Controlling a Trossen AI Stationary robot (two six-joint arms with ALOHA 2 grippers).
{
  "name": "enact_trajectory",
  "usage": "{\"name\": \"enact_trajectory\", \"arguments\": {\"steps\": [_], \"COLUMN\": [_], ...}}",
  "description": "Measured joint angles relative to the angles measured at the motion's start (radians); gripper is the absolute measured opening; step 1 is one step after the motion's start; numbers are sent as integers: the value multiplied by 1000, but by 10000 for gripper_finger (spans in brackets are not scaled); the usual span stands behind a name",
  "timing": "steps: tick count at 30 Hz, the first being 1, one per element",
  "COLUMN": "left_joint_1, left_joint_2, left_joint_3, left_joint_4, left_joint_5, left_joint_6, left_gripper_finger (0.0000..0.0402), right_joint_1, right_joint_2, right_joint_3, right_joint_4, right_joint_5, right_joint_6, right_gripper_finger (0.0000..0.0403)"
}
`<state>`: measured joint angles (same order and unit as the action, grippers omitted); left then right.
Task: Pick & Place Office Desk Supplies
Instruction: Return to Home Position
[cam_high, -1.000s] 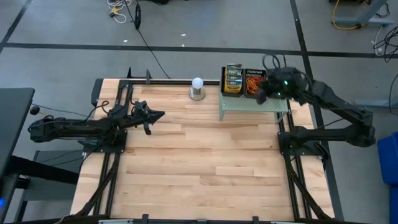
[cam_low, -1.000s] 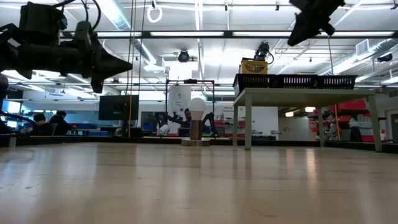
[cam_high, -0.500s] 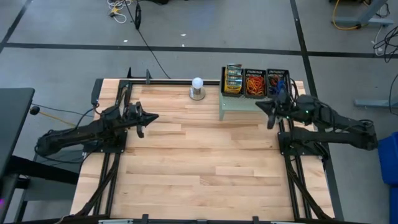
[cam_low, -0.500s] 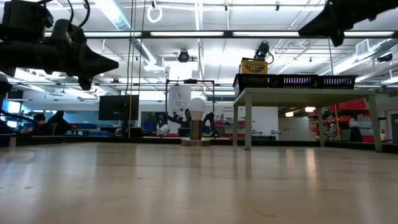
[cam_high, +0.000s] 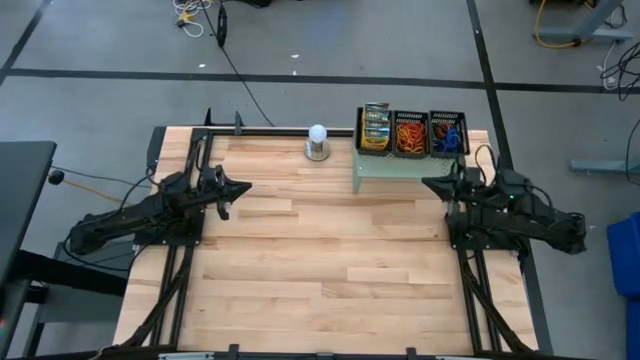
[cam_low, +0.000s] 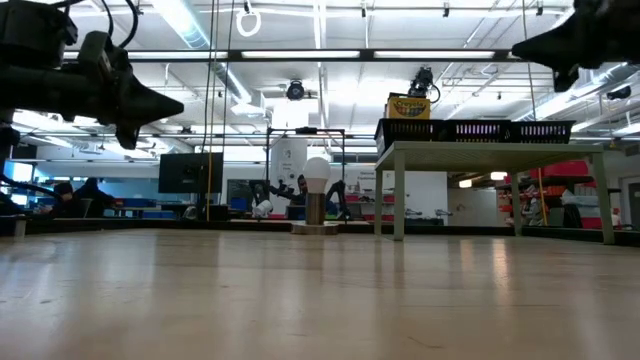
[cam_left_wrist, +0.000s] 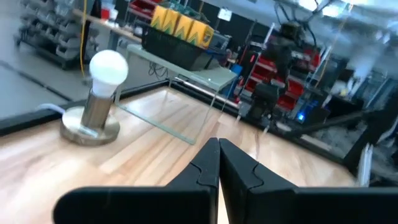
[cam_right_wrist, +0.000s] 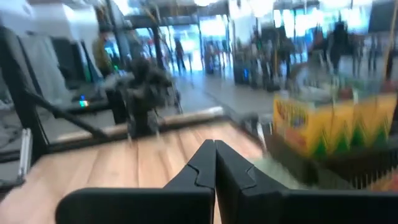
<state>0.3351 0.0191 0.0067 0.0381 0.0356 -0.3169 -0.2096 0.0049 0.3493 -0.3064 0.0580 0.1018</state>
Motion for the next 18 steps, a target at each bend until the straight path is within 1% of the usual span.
{"name": "enact_trajectory", "arguments": {"steps": [1,3,9,12,14,18], "left_joint_1": [0,0,-1,-1,-1,-1], "left_joint_2": [1,14,21,21,20,20], "left_joint_3": [0,0,0,0,0,0], "left_joint_4": [-4,-6,-3,-2,-2,-2], "left_joint_5": [-6,-13,-18,-18,-18,-20], "left_joint_6": [-25,-56,-54,-58,-58,-58], "left_gripper_finger": [8,8,9,9,9,9], "right_joint_1": [0,0,-1,-1,-1,-1], "right_joint_2": [3,3,-3,-2,-4,-3], "right_joint_3": [0,-12,-149,-197,-190,-157], "right_joint_4": [6,81,236,247,241,211], "right_joint_5": [-12,-14,-12,-10,18,120], "right_joint_6": [-22,-34,-57,-46,-47,-95], "right_gripper_finger": [1,1,1,1,1,0]}}
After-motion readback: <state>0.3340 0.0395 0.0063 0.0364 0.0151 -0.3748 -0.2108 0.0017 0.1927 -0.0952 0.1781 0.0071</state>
